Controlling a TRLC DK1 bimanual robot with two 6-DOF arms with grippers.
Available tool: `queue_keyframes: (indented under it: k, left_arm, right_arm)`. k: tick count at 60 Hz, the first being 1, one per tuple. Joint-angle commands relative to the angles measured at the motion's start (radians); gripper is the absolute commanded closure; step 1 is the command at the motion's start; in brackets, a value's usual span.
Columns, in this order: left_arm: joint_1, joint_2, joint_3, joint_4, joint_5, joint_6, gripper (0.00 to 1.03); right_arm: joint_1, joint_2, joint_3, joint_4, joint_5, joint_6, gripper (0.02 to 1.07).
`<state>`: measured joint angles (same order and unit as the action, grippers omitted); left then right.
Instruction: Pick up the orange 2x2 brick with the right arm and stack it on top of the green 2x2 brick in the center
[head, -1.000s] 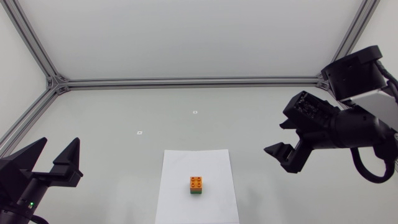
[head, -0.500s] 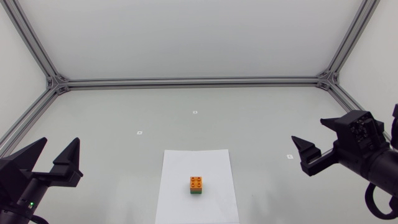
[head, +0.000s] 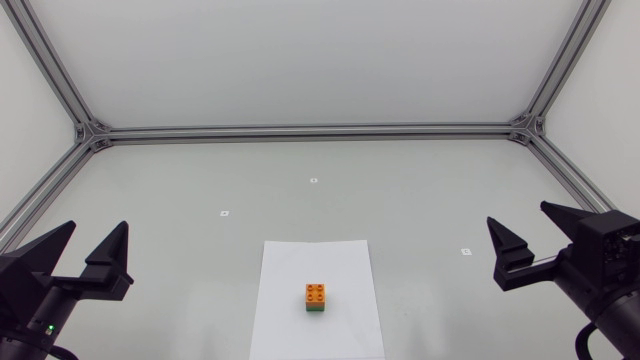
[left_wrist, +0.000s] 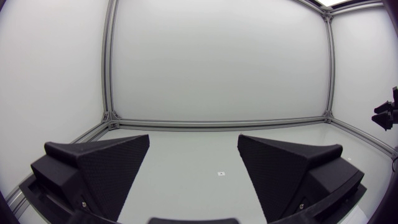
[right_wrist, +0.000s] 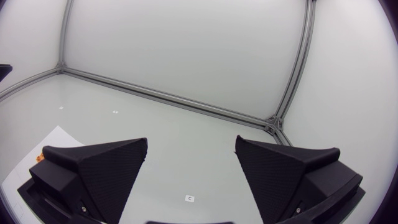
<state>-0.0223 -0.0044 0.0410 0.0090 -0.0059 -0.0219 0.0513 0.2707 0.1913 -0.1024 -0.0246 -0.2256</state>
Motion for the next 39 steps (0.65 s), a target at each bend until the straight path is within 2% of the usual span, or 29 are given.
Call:
queue_keyframes:
  k: [1,25,39]
  left_arm:
    - [0.005,-0.008,-0.041,-0.015,0.006,0.013,0.04]
    - [0.005,-0.008,-0.041,-0.015,0.006,0.013,0.04]
    - [0.005,-0.008,-0.041,-0.015,0.004,0.013,0.04]
  right_arm:
    - [-0.013,-0.044,-0.046,0.023,0.009,0.059,0.07]
    - [-0.050,-0.265,-0.188,0.100,0.024,0.222,0.07]
    - [-0.051,-0.271,-0.191,0.102,0.025,0.226,0.07]
